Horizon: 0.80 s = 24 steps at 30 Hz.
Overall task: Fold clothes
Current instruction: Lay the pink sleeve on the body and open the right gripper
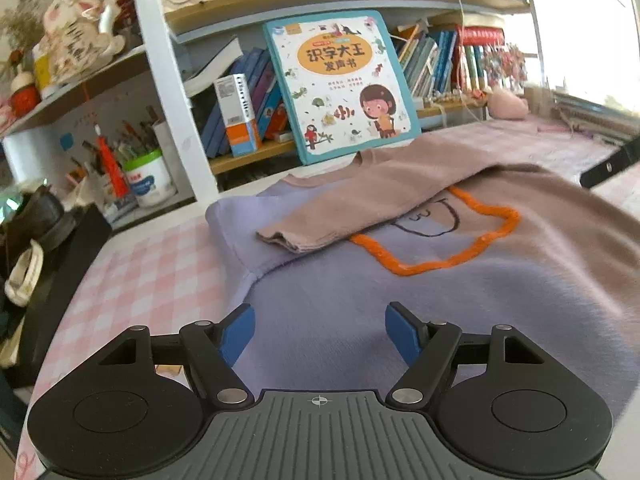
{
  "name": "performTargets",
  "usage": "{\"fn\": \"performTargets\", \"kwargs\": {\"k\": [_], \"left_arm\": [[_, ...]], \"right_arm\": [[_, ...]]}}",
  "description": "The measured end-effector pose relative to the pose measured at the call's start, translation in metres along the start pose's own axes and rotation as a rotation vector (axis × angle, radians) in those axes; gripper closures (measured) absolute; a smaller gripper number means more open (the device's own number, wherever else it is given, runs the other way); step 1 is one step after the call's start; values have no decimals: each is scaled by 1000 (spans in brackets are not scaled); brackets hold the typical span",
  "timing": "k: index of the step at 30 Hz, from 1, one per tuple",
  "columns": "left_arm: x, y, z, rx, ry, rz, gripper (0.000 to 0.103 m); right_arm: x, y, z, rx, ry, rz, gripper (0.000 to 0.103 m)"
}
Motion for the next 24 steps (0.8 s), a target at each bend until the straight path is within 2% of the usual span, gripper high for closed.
{"fn": "performTargets", "kwargs": {"k": [7, 9, 13, 18, 24], "left_arm": [[24, -16, 21, 156, 20, 51, 31], [31, -22, 27, 214, 11, 57, 39], [42, -37, 32, 309, -3, 75, 46], [52, -53, 30, 375, -14, 91, 50], [59, -64, 26, 428, -31, 100, 52]], "right_arm": [[20, -27, 1, -21, 41, -22, 55], [25, -34, 3, -18, 47, -24, 56], [39, -52, 5, -24, 63, -34, 60], [52, -72, 11, -19, 71, -59, 63], [61, -83, 11, -17, 43, -113, 68]]}}
Point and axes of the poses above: each gripper's, at about its wrist camera, not at the fingertips, and x roughly against the way its jaws point, z to its left, y to its top, the point moved 10 cm from there along -x, roughly the way its jaws point
